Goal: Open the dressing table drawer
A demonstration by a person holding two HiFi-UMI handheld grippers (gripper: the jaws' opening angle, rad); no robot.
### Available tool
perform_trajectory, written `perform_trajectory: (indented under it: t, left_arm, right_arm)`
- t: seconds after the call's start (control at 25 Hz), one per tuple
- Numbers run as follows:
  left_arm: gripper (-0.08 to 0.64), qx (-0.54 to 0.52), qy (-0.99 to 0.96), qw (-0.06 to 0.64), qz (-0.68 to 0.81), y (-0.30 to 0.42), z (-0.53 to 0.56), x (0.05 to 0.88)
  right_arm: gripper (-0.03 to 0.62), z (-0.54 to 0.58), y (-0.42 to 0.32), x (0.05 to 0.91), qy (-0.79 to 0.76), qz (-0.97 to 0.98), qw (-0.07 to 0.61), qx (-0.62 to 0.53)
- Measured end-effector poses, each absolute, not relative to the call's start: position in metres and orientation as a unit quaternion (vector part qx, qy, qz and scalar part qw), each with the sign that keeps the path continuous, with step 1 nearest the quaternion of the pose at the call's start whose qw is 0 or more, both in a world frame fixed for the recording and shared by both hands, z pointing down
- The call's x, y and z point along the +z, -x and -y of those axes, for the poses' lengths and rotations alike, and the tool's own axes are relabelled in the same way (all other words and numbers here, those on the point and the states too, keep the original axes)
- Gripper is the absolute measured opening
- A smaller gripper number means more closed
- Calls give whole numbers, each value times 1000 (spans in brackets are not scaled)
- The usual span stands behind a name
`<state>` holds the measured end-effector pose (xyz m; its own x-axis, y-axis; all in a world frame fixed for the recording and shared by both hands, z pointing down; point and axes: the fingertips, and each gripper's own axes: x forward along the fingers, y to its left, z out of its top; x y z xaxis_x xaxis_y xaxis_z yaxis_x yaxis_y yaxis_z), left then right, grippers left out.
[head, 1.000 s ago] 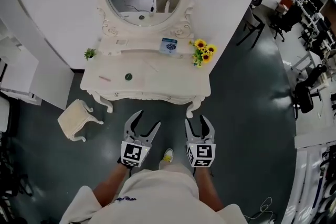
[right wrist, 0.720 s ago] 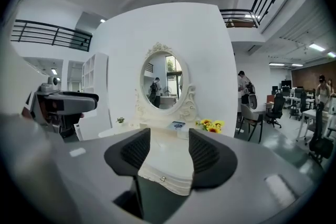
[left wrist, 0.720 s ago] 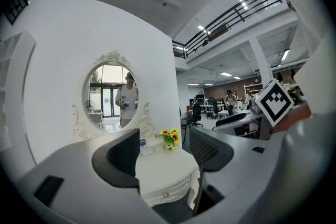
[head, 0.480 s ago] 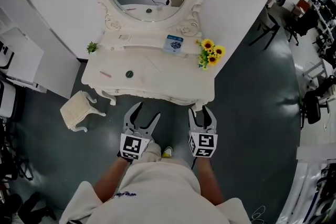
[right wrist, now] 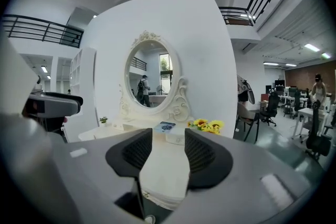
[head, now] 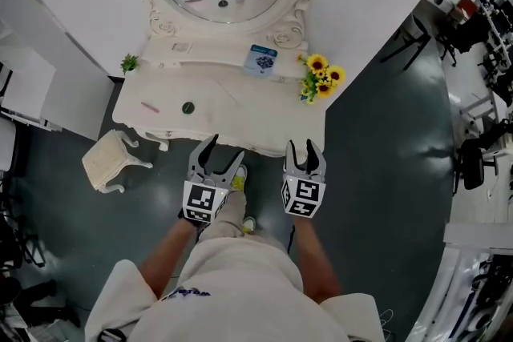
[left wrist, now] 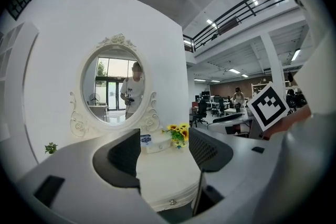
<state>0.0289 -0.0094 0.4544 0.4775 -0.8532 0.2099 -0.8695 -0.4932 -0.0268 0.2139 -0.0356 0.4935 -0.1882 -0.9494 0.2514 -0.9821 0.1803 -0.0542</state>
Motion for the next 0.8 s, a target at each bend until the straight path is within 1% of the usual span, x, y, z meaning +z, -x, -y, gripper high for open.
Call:
perform_trajectory:
  t: [0.24,0.8]
  left_arm:
    - [290,90,-860,49,500,-37,76,463]
    - [278,129,-860,128,478,-25,186,539]
  right_arm:
    - [201,99,-207,519,-637,756,103,110]
    - [192,212,-196,595,-655,718,165,168]
